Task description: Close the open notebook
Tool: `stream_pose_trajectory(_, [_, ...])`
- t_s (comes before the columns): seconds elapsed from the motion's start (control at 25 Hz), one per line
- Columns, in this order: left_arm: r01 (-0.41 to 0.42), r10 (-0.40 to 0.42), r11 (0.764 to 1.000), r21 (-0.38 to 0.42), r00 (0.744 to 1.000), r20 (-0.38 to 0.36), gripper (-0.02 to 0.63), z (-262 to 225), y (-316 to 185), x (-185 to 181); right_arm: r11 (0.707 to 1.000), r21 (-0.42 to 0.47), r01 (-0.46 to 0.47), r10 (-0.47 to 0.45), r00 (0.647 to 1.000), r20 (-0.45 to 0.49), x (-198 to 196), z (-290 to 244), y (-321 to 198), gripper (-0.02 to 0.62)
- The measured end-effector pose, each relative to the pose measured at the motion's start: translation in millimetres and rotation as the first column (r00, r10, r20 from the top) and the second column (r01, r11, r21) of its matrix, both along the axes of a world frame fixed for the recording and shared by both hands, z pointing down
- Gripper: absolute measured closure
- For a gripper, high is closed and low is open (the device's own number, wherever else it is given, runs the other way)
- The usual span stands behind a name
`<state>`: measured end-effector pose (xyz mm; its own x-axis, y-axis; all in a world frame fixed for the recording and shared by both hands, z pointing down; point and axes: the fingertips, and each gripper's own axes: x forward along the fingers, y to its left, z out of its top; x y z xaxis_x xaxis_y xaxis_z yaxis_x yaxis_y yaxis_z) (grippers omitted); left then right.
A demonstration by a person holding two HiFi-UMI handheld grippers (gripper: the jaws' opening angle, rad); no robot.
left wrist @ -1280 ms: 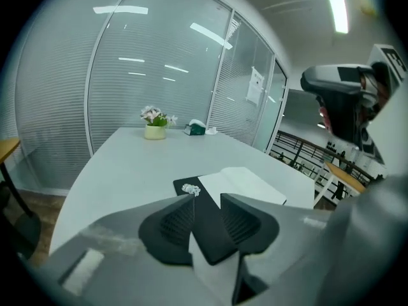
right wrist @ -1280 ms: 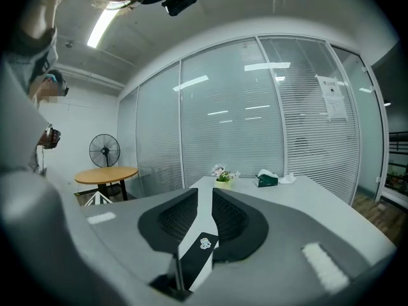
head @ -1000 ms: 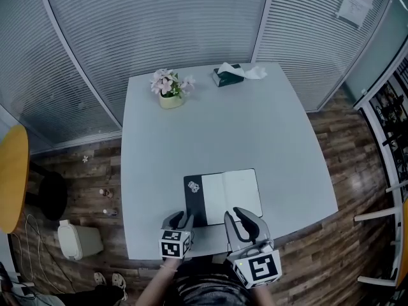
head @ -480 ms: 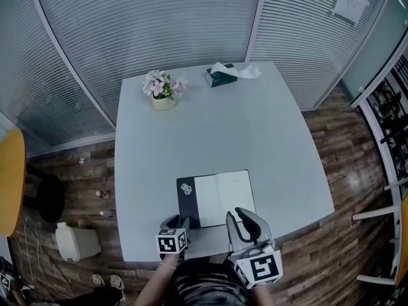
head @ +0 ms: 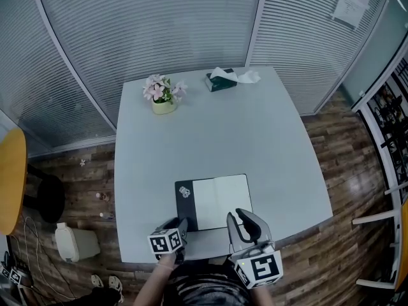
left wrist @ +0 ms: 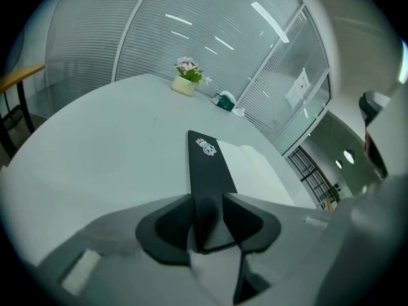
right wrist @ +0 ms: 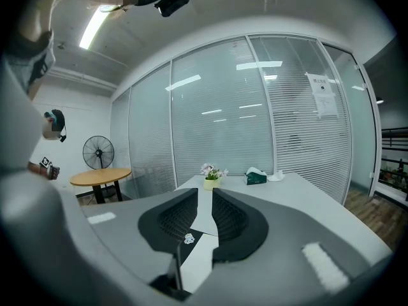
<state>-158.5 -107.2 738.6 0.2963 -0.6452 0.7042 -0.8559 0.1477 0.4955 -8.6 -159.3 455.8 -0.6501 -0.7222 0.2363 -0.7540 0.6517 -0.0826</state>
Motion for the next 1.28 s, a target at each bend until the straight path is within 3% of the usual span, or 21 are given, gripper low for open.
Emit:
stream_pose_trajectory(0.4, [0.020,-0.015,0.994,0.112,0.998,-0.053,0.466,-45.3,-2.9,1.6,1.000,0.002,0.018,-0.018,1.000,0.018,-4.9,-1.4,1.5,0.525])
stream_pose_trajectory(1.04, [0.039,-0.004,0.974,0.225,0.988,-0.155,0.466,-90.8,-12.0,22.2,0.999,0.011,0.038,-0.039,0.998,0.053,-3.0,-9.3,5.6,0.525])
stream_pose_trajectory(1.28, [0.000,0.036,0.967,0.255,0.990,-0.137,0.466,-100.3,-16.2,35.9,0.999,0.017,0.027,-0.028,0.998,0.054,5.7,-12.3,5.7,0.525])
